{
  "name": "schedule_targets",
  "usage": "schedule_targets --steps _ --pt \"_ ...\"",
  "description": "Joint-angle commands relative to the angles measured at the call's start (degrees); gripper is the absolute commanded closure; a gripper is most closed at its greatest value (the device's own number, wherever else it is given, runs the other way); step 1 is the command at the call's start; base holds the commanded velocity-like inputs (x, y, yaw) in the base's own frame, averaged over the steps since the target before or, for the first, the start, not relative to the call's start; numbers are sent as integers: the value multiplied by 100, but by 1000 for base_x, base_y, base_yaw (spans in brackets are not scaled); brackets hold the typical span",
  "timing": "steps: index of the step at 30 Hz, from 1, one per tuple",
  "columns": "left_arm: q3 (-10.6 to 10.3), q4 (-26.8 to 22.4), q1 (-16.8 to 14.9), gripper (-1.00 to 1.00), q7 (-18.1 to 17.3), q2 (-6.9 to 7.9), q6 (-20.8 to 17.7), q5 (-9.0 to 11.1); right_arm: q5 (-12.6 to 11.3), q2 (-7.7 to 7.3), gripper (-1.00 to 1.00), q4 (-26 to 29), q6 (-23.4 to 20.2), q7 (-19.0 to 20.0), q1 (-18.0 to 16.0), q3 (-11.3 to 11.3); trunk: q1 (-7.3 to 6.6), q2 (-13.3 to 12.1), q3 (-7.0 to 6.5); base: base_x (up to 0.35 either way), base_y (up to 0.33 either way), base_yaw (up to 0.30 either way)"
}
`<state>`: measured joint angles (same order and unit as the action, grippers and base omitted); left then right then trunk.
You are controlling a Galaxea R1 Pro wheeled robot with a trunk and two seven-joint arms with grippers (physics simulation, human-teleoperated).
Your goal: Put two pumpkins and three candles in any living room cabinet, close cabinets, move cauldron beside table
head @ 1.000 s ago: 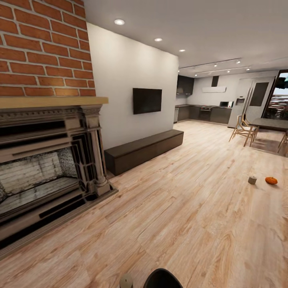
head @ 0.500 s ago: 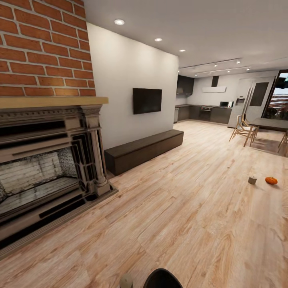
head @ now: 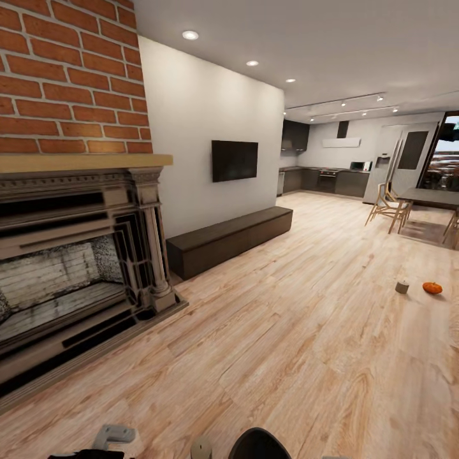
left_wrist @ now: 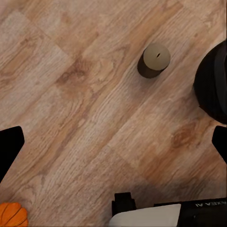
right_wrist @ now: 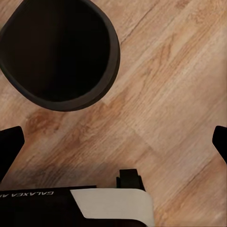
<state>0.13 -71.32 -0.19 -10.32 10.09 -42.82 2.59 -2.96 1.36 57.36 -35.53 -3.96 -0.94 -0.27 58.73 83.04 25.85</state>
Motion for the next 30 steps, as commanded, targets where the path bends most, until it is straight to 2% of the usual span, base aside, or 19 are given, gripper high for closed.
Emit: schedule_targets --steps 1,5,7,8,11,15,18,22,30 --pt "-9 -44 -25 -100 -3 -64 -55 19 -35 3 -100 -2 -34 -34 -2 -5 0 4 6 0 0 0" --pt "-27 -67 -116 -100 11 -348 -189 12 -51 11 -100 -34 -48 -36 -7 -2 0 4 6 0 0 0" --pt "-38 1 -289 -100 39 -521 -220 -3 -52 15 -100 -47 -48 -41 -25 -1 0 4 6 0 0 0" --pt "-40 51 -334 -100 45 -557 -223 -7 -51 16 -100 -51 -47 -42 -36 0 0 4 6 0 0 0" --pt "-49 569 -696 -100 61 -732 -230 -30 -49 14 -100 -75 -7 -43 -76 0 0 4 6 0 0 0" --pt "-155 1414 -1120 -100 99 -1060 -192 -56 -52 19 -100 -198 122 -64 -97 -5 0 4 6 0 0 0" --pt "-230 1713 -1278 -100 105 -1115 -154 -66 -55 17 -100 -529 379 -117 -200 -7 0 4 6 0 0 0" --pt "-269 1849 -1410 -100 108 -1183 -123 -72 -49 14 -100 -1061 801 -166 -369 -2 0 4 6 0 0 0" --pt "-269 1877 -1483 -100 104 -1199 178 -69 -8 13 -100 -1150 923 -170 -406 48 0 4 6 0 0 0"
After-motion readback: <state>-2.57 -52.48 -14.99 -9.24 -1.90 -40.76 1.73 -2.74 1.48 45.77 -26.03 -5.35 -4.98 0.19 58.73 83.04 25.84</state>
